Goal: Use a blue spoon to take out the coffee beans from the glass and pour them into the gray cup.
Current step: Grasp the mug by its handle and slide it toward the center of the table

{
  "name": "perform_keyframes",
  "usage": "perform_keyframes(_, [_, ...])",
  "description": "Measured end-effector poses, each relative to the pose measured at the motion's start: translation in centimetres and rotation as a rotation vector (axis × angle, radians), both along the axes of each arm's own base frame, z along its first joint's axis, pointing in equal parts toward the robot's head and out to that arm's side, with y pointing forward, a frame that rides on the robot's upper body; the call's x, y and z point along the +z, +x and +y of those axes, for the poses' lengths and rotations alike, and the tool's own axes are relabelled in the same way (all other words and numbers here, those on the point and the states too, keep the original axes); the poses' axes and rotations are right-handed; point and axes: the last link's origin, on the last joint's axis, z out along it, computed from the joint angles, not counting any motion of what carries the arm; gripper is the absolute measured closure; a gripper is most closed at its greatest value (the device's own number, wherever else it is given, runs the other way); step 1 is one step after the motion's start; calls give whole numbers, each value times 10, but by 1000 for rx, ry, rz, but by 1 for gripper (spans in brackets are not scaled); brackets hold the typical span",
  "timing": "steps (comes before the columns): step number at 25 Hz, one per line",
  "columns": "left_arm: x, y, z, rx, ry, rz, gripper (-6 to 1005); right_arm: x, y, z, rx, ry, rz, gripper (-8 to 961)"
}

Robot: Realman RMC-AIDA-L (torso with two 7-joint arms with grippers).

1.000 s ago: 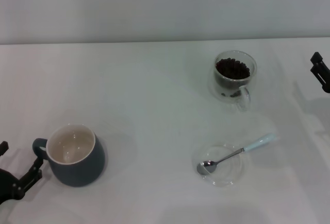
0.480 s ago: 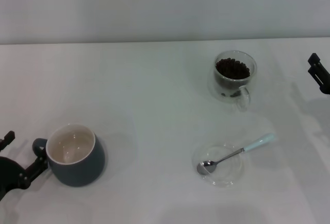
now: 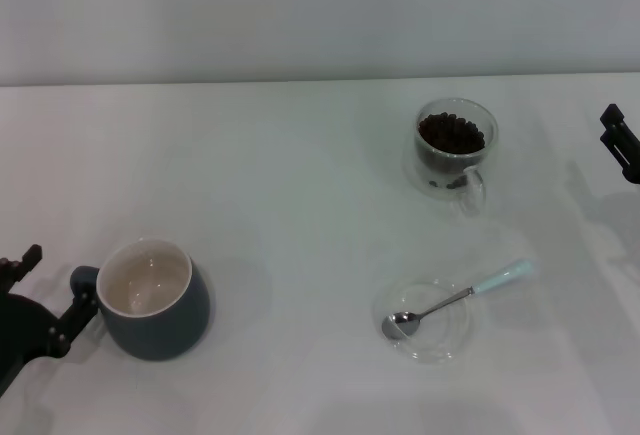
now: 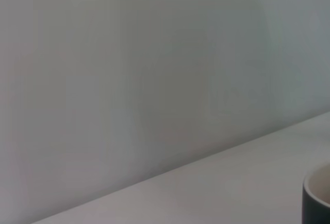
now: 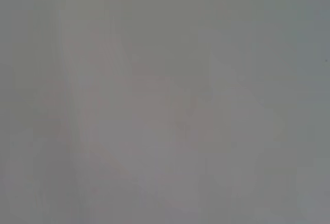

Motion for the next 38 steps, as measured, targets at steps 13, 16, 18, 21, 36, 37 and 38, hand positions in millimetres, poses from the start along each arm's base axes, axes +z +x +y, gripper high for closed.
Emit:
perform_keyframes(13, [-11, 12, 1, -31, -12, -8, 580, -3, -1, -1, 3, -8, 4, 156])
perform_keyframes(16, [-17, 20, 2, -66, -5, 10, 697, -3, -1, -1, 2, -10, 7, 156])
perform_keyframes(18, [-18, 22, 3, -72, -4, 10, 766, -3, -1, -1, 3, -11, 7, 156])
perform_keyframes(21, [-22, 28, 4, -93, -6, 8, 838, -4, -2, -1, 4, -11, 8, 156])
perform_keyframes(36, [-59, 56, 13, -146, -162, 16, 864, -5, 0, -3, 2, -21, 3, 155])
perform_keyframes(37, [-60, 56, 12, -148, -164, 15, 865, -5, 0, -4, 2, -22, 3, 155])
perform_keyframes(38, [-61, 58, 12, -150, -166, 11, 867, -5, 1, -5, 0, -22, 3, 156])
